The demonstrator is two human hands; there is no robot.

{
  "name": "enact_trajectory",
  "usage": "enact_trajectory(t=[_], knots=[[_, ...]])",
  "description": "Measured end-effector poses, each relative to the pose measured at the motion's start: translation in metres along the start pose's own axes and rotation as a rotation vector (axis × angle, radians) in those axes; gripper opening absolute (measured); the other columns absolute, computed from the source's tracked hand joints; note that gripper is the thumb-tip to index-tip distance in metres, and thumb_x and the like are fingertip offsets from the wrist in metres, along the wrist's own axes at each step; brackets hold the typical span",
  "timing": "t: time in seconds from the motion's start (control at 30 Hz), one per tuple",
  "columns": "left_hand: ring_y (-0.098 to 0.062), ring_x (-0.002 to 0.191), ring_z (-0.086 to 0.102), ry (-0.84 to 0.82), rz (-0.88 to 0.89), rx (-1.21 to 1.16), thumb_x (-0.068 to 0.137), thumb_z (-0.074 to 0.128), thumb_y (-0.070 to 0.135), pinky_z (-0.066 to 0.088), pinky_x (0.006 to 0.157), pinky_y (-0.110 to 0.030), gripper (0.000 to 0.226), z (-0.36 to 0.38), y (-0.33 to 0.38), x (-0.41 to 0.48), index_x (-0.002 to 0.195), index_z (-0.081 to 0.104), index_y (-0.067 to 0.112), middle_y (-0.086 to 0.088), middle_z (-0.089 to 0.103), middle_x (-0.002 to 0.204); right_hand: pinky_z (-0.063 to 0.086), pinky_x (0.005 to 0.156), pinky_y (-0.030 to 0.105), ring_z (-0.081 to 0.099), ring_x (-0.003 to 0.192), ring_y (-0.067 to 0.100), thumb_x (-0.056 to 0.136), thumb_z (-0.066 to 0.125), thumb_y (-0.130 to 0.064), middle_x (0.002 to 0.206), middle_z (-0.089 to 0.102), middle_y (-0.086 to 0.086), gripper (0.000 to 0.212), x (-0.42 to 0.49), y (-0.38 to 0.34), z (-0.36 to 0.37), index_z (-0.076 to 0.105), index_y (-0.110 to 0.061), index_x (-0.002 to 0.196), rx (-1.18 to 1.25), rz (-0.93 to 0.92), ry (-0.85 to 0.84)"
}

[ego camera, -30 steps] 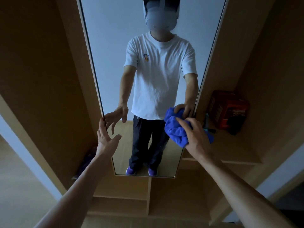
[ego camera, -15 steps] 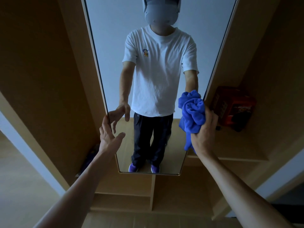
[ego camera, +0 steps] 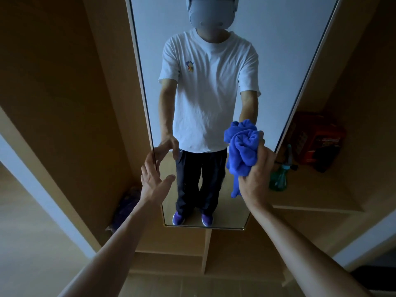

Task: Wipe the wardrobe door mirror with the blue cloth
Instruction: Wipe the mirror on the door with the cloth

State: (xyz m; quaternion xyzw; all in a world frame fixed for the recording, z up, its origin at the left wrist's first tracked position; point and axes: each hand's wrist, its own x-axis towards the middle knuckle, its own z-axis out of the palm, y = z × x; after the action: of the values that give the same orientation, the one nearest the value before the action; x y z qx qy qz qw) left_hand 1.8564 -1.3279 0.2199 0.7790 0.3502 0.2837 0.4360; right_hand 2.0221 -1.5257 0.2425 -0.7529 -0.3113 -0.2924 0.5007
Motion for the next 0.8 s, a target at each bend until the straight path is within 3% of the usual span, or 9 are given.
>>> enact_trajectory(t=[0.07,0.1,0.23,0.3,0.43,0.53,0.73,0.8], knots=[[-0.029,0.14,0.032,-0.029,0.001,-0.011,0.073,0.062,0.036,0.041,0.097,-0.045,0.1,-0.005,0.001,-0.001,0.159,0.012,0.029,-0.006,0.026,0.157,0.039,0.099,0.014,0.048,0.125,0.022,0.082,0.071,0.003,0.144,0.044,0.006,0.081,-0.009,-0.01,0.012,0.036,-0.026,0.148,0.051,0.096,-0.099],[-0.028,0.139,0.033,-0.041,0.004,-0.018,0.071,0.06,0.036,0.041,0.097,-0.043,0.1,-0.007,0.001,0.0,0.159,0.013,0.029,-0.005,0.028,0.156,0.037,0.098,0.014,0.047,0.127,0.022,0.08,0.071,0.003,0.146,0.042,0.003,0.084,-0.012,-0.017,0.02,0.034,-0.03,0.149,0.068,0.111,-0.118],[-0.026,0.144,0.031,-0.073,0.007,-0.125,0.082,0.061,0.007,0.037,0.114,-0.047,0.087,-0.015,0.001,0.003,0.158,0.02,0.022,-0.008,0.032,0.154,0.051,0.101,0.039,0.055,0.122,0.028,0.096,0.064,-0.021,0.134,0.047,0.014,0.058,-0.022,-0.045,0.056,0.041,-0.011,0.148,0.045,-0.047,-0.036],[-0.023,0.144,0.031,-0.088,-0.005,-0.181,0.091,0.053,-0.001,0.033,0.118,-0.048,0.076,-0.02,0.001,0.004,0.157,0.025,0.021,-0.006,0.034,0.152,0.052,0.098,0.04,0.056,0.12,0.024,0.099,0.061,-0.029,0.132,0.046,0.01,0.056,-0.028,-0.055,0.072,0.041,-0.011,0.149,0.027,-0.082,-0.018],[-0.012,0.142,0.029,-0.167,0.0,-0.238,0.111,0.03,0.034,0.024,0.115,-0.033,0.045,-0.032,0.001,0.002,0.156,0.028,0.029,0.003,0.034,0.151,0.052,0.098,0.036,0.055,0.12,0.021,0.101,0.062,-0.031,0.133,0.048,0.011,0.058,-0.039,-0.071,0.096,0.039,-0.011,0.15,-0.024,-0.079,-0.037],[-0.006,0.144,0.027,-0.195,0.036,-0.238,0.113,0.018,0.036,0.02,0.122,-0.032,0.046,-0.037,0.002,0.0,0.157,0.029,0.028,0.008,0.034,0.154,0.05,0.101,0.036,0.055,0.121,0.023,0.1,0.064,-0.028,0.134,0.049,0.014,0.058,-0.044,-0.086,0.109,0.041,-0.008,0.148,-0.013,-0.066,-0.038],[-0.006,0.137,0.035,-0.246,-0.018,-0.288,0.111,0.016,0.047,0.025,0.123,-0.037,0.048,-0.044,0.004,0.0,0.151,0.035,0.028,0.006,0.039,0.147,0.051,0.102,0.035,0.055,0.123,0.022,0.091,0.078,-0.026,0.136,0.047,0.013,0.07,-0.053,-0.114,0.122,0.038,-0.012,0.147,0.047,-0.051,-0.101],[-0.001,0.139,0.028,-0.268,0.033,-0.237,0.103,0.018,0.061,0.02,0.124,-0.03,0.059,-0.048,0.008,-0.003,0.151,0.032,0.029,0.015,0.033,0.146,0.049,0.104,0.031,0.054,0.123,0.019,0.09,0.079,-0.023,0.134,0.047,0.012,0.071,-0.056,-0.123,0.125,0.038,-0.011,0.147,0.083,-0.051,-0.108]])
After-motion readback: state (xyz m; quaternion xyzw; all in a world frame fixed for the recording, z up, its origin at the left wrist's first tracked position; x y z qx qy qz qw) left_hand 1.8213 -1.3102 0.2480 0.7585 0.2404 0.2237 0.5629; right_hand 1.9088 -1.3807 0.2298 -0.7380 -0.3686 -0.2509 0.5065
